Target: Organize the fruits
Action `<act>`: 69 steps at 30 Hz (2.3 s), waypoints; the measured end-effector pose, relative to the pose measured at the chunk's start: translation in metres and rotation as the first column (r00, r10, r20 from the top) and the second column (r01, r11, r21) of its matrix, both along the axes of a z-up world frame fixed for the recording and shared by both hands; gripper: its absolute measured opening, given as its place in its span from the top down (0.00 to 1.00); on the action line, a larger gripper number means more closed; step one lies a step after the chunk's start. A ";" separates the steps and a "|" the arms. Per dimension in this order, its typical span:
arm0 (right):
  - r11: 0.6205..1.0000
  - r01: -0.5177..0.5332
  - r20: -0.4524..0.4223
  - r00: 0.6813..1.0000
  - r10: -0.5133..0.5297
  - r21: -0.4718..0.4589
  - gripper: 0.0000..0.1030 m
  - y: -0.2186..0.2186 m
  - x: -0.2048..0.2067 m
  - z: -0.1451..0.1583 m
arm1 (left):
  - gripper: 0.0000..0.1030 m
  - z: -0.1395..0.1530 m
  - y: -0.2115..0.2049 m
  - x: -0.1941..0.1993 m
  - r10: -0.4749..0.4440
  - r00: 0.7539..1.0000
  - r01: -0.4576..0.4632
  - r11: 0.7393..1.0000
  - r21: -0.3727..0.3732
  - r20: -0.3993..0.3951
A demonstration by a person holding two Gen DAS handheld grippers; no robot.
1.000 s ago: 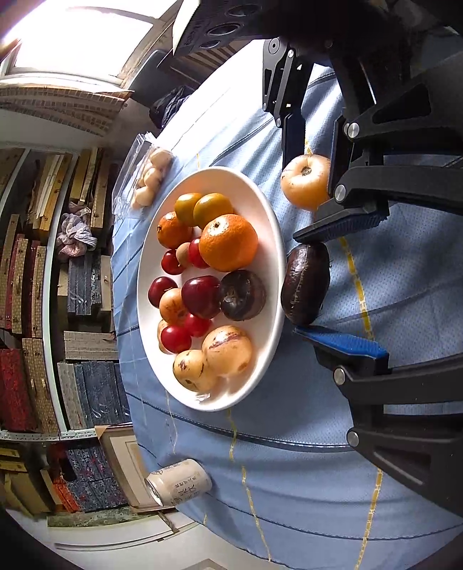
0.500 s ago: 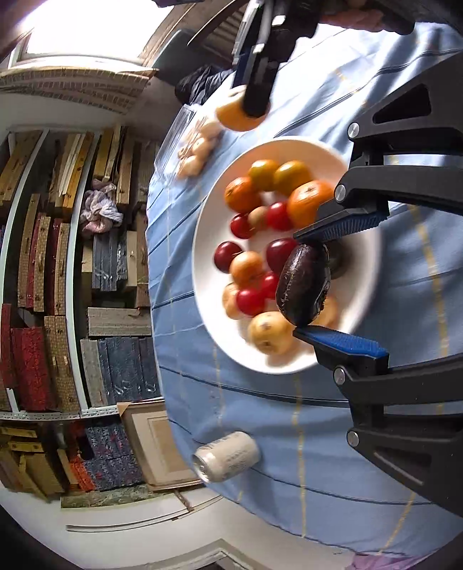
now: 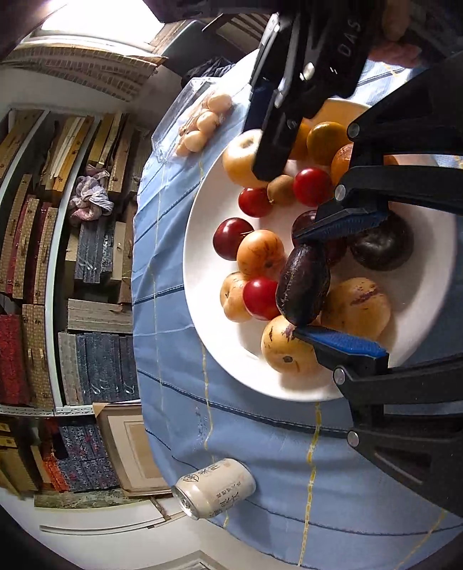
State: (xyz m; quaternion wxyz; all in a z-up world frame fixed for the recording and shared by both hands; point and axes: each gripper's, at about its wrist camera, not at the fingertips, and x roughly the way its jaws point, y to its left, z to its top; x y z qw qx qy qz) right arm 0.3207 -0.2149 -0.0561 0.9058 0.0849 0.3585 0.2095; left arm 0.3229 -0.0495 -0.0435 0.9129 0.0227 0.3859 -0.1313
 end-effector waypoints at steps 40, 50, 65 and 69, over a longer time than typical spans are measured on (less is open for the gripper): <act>0.971 0.203 0.130 0.974 -0.187 -0.124 0.04 -0.026 -0.135 0.003 | 0.03 0.028 0.009 -0.116 0.117 0.982 -0.129 0.989 0.075 0.152; 0.962 0.212 0.169 0.968 -0.183 -0.173 0.04 -0.014 -0.159 0.000 | 0.04 0.024 0.004 -0.133 0.154 0.976 -0.179 0.970 0.164 0.156; 0.937 0.218 0.142 0.972 -0.184 -0.273 0.04 0.001 -0.160 -0.012 | 0.03 0.025 0.003 -0.148 0.147 0.983 -0.160 0.980 0.121 0.110; 0.940 0.210 0.146 0.974 -0.175 -0.269 0.04 0.001 -0.162 -0.011 | 0.03 0.025 0.002 -0.148 0.142 0.984 -0.155 0.981 0.117 0.106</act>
